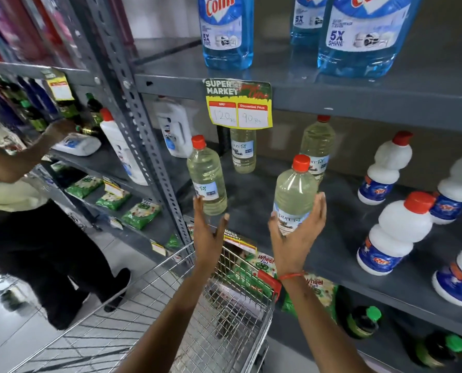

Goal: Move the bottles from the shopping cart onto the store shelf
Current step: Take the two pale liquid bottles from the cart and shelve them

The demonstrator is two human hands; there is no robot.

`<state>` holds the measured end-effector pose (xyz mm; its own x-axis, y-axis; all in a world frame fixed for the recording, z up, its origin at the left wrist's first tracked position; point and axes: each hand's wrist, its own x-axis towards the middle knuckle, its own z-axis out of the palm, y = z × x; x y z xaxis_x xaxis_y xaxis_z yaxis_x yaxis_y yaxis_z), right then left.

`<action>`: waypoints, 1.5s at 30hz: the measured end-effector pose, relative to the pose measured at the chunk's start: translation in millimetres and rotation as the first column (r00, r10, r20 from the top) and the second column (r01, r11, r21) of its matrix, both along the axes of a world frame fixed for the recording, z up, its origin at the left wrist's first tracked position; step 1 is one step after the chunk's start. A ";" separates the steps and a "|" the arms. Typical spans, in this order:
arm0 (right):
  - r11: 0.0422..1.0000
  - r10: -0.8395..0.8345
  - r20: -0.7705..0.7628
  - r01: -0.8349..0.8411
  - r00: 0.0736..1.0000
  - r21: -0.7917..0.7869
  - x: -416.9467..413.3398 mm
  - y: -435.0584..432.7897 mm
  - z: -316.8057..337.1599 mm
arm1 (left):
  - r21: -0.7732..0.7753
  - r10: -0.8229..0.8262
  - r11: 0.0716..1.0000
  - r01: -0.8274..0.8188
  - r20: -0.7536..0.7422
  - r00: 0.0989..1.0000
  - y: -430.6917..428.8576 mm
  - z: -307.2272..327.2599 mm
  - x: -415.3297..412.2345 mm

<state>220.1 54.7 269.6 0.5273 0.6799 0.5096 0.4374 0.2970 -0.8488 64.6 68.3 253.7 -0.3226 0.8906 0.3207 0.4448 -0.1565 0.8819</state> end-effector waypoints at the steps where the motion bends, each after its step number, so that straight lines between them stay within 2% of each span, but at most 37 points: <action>1: 0.998 0.000 -0.022 -0.002 1.000 -0.065 2.0 3.4 -7.8 | -0.055 0.031 0.998 -0.029 0.022 0.999 7.5 -0.7 -6.3; 5: 0.947 0.011 -0.123 -0.050 0.992 -0.318 12.3 16.8 -38.7 | -0.256 0.096 0.962 -0.090 0.011 0.995 45.8 -9.1 -28.1; 8: 0.918 0.021 -0.166 -0.085 0.986 -0.388 17.4 22.9 -55.1 | -0.330 0.077 0.940 -0.083 -0.029 0.997 72.3 -13.2 -38.9; 12: 0.921 -0.010 -0.195 -0.067 0.981 -0.384 15.7 29.0 -68.8 | -0.352 0.027 0.936 -0.010 0.045 0.999 88.7 -13.8 -45.7; 16: 0.926 -0.049 -0.175 -0.022 0.983 -0.378 12.3 29.4 -71.6 | -0.312 -0.008 0.949 0.031 0.075 0.997 91.5 -17.9 -48.6; 34: 0.921 -0.074 -0.207 -0.013 0.976 -0.390 12.1 26.0 -66.4 | -0.261 -0.045 0.963 0.064 0.080 0.996 92.2 -29.4 -56.0; 45: 0.913 -0.078 -0.167 0.003 0.983 -0.408 13.9 27.1 -66.3 | -0.260 -0.044 0.964 0.058 0.062 0.997 91.0 -28.5 -56.3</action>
<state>234.0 81.9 203.3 0.6141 0.7839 0.0921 0.2743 -0.1025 -0.9562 8.3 159.3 225.1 -0.2852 0.9568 0.0571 0.3916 0.0620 0.9181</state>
